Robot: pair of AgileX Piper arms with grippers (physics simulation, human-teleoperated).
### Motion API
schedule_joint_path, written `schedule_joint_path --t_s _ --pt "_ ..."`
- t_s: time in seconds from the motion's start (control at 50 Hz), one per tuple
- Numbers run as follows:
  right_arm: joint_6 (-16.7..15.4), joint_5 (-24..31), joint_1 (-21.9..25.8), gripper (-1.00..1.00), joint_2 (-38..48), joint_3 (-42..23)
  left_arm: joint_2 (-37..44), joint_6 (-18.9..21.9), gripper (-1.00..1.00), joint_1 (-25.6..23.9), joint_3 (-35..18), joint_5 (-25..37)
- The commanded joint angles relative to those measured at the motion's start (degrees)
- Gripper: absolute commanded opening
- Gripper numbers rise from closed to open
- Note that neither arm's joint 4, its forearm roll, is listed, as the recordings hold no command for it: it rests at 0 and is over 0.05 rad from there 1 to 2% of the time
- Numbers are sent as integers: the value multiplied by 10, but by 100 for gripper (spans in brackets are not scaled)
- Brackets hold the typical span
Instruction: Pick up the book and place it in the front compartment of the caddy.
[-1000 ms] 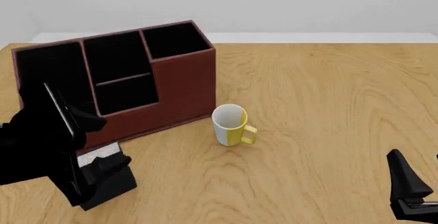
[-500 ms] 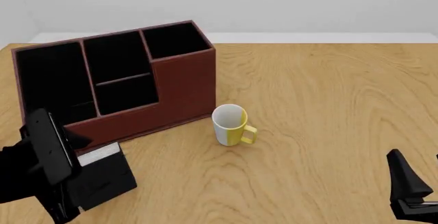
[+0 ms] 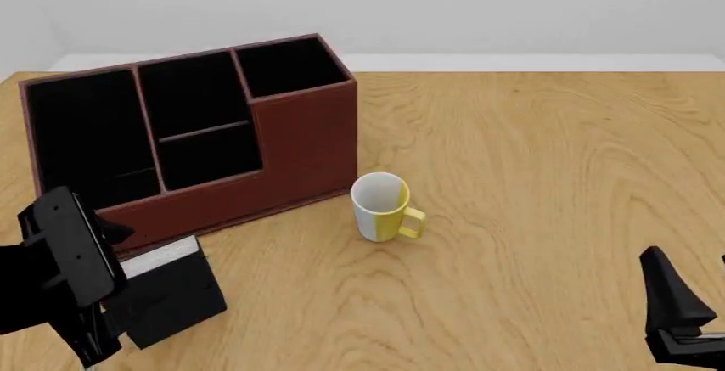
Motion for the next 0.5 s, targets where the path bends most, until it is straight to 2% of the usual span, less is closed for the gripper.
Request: schedule_joint_path --t_s 0.02,0.5 --pt "0 1 0 100 -1 0 17 9 100 20 5 -24" --pt "0 -1 0 100 0 1 79 -9 100 22 31 -96"
